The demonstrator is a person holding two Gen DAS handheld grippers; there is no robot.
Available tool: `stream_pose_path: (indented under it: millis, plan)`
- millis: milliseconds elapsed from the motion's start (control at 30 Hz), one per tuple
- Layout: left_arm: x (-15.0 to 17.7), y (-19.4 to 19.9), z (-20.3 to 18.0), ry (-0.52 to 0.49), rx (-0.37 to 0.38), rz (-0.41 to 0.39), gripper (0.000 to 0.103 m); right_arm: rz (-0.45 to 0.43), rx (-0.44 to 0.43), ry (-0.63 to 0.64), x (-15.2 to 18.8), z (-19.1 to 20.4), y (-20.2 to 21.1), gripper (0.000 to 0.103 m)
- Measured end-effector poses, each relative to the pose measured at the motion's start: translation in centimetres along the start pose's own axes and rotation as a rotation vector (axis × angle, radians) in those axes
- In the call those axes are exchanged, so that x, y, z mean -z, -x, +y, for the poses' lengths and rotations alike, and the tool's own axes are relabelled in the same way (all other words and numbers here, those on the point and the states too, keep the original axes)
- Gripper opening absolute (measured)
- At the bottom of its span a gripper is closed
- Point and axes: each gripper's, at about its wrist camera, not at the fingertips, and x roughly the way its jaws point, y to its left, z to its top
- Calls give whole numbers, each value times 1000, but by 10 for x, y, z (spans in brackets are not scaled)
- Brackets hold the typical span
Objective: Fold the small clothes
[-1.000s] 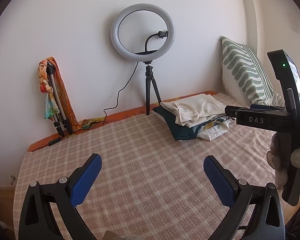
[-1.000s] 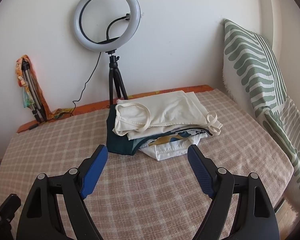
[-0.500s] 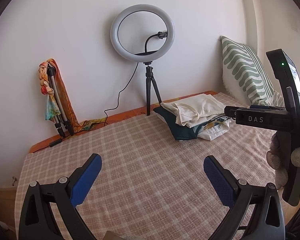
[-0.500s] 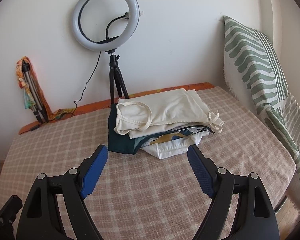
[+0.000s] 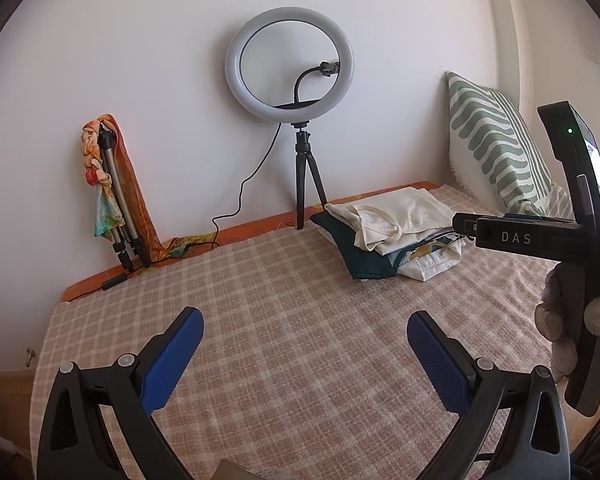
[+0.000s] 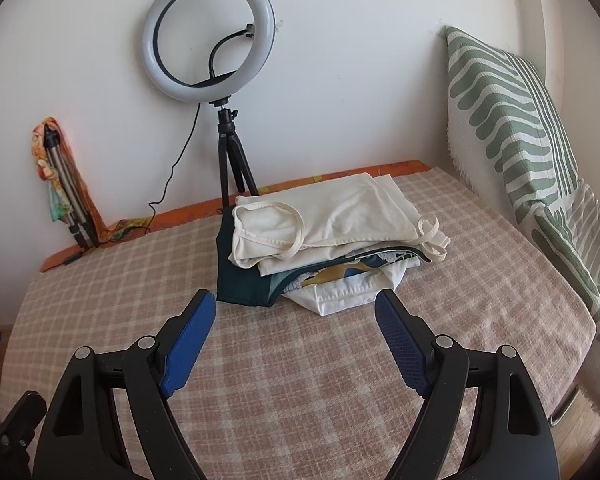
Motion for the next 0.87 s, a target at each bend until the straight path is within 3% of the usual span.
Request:
stream_pose_path:
  millis: [867]
  plan:
    - [-1, 0, -16, -12, 0, -9, 103, 2, 2, -6, 0, -3, 1, 82]
